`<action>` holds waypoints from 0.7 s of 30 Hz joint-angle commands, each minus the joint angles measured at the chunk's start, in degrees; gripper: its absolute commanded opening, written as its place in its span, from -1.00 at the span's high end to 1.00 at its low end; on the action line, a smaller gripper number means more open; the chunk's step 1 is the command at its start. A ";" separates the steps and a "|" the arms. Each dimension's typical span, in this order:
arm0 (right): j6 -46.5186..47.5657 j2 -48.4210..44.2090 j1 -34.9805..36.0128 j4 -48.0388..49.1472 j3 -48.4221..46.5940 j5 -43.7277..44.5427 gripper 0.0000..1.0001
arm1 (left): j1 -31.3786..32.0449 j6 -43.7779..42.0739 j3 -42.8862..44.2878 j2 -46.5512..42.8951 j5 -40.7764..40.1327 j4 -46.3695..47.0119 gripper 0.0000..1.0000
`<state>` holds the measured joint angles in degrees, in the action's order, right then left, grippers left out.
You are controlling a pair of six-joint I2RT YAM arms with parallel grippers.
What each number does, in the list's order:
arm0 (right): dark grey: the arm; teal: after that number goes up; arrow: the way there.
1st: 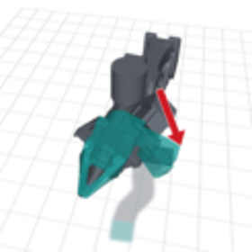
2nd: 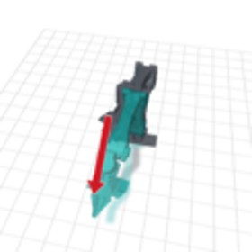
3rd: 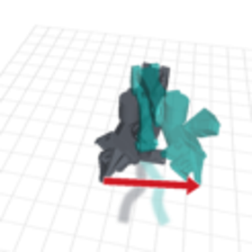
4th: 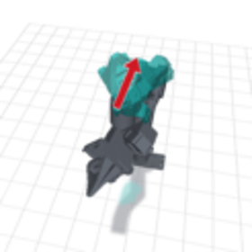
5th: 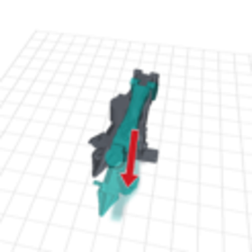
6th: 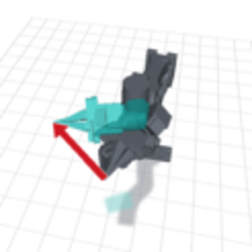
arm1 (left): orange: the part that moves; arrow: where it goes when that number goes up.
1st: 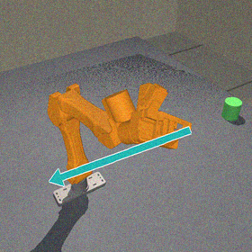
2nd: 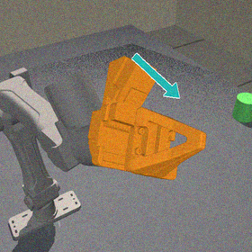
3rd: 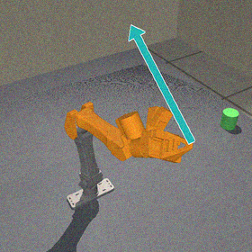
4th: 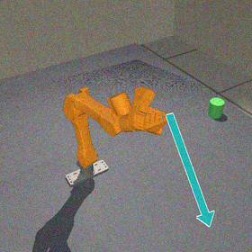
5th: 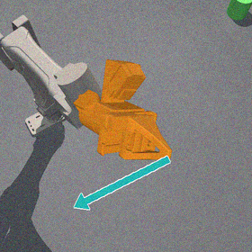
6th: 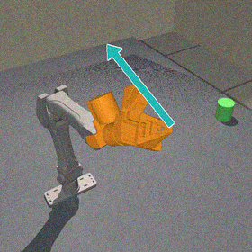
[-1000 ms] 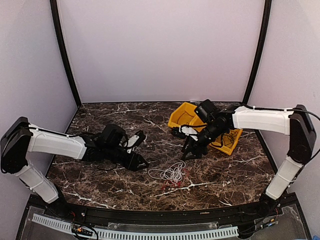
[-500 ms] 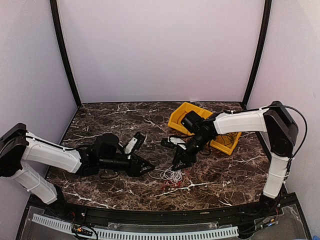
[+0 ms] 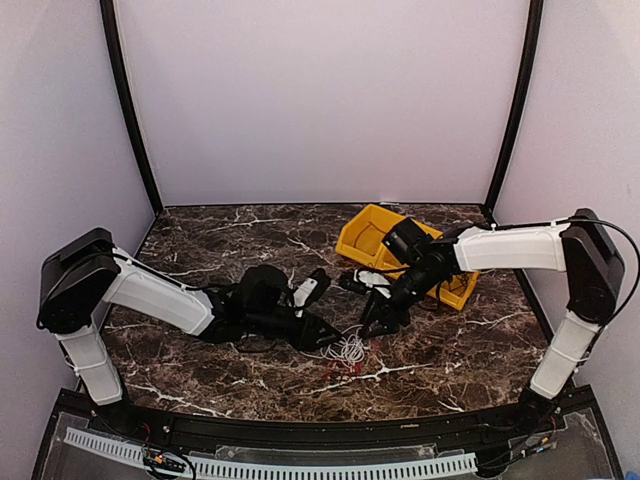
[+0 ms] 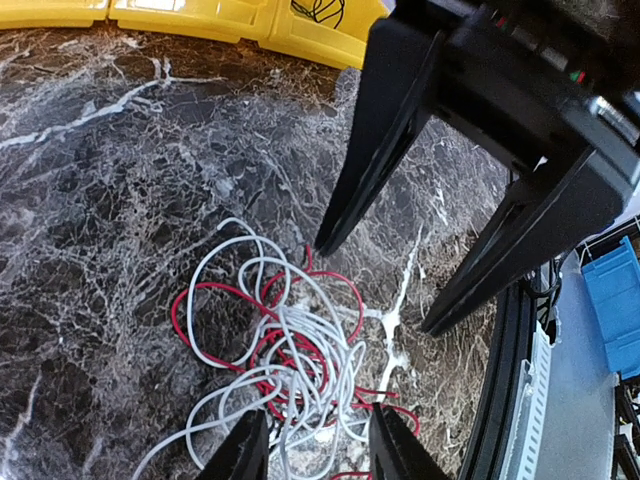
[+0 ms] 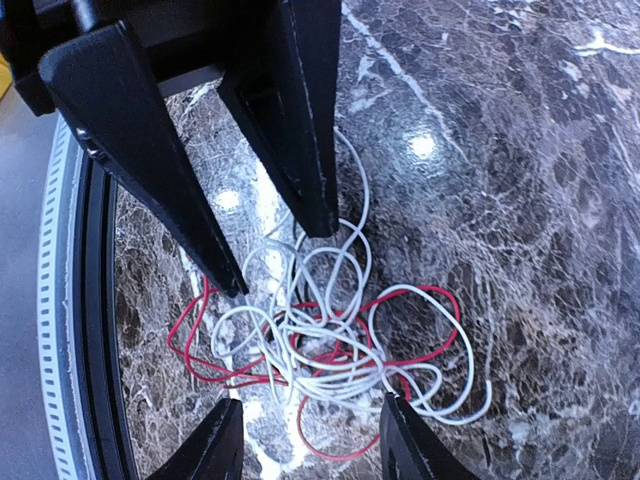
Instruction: Untangle the cables
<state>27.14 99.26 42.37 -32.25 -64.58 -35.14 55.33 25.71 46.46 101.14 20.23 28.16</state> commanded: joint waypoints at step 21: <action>-2.32 -3.71 -4.40 5.73 2.03 -2.20 -0.05 | 0.48 -0.77 0.06 -3.71 -3.69 -4.52 1.00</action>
<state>26.35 95.13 37.98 -28.88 -61.34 -34.83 55.53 24.62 49.47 104.12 19.75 22.11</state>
